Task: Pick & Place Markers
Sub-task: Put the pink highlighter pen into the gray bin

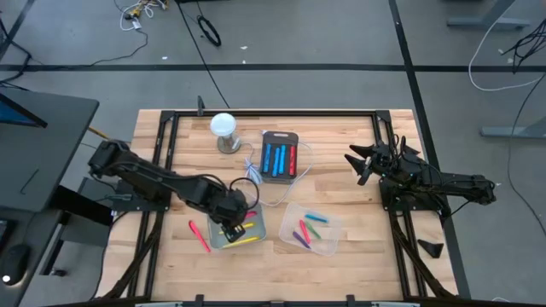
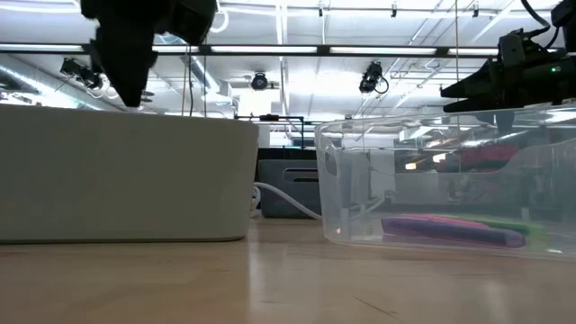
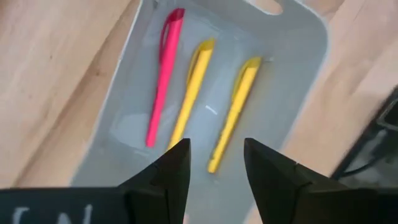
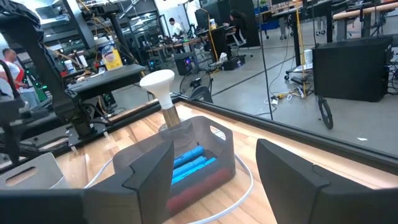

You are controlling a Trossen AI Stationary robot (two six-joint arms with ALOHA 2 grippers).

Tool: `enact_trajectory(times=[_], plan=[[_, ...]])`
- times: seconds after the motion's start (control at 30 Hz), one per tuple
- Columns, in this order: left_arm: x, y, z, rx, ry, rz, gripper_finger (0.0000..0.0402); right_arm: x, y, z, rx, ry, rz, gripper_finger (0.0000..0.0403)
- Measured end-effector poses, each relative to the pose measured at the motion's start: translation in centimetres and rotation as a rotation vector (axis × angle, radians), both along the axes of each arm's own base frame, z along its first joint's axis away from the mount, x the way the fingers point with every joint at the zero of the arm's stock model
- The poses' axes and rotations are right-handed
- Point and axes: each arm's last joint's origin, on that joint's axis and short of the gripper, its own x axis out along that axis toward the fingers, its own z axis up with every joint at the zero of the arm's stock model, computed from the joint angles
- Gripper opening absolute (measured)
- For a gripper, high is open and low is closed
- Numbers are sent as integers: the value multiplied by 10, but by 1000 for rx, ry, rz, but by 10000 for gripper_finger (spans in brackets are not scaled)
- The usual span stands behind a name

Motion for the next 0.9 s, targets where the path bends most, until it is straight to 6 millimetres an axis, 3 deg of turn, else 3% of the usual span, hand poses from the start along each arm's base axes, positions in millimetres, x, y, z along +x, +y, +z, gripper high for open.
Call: enact_trajectory(times=[0.3,0.67,0.9], plan=[[-26,-18,13,-50,-11,232,154,0,0,0,0,0,0,231],[-77,-36,-9,-190,122,659,154,0,0,0,0,0,0,231],[-98,-44,-19,-226,184,807,154,0,0,0,0,0,0,231]])
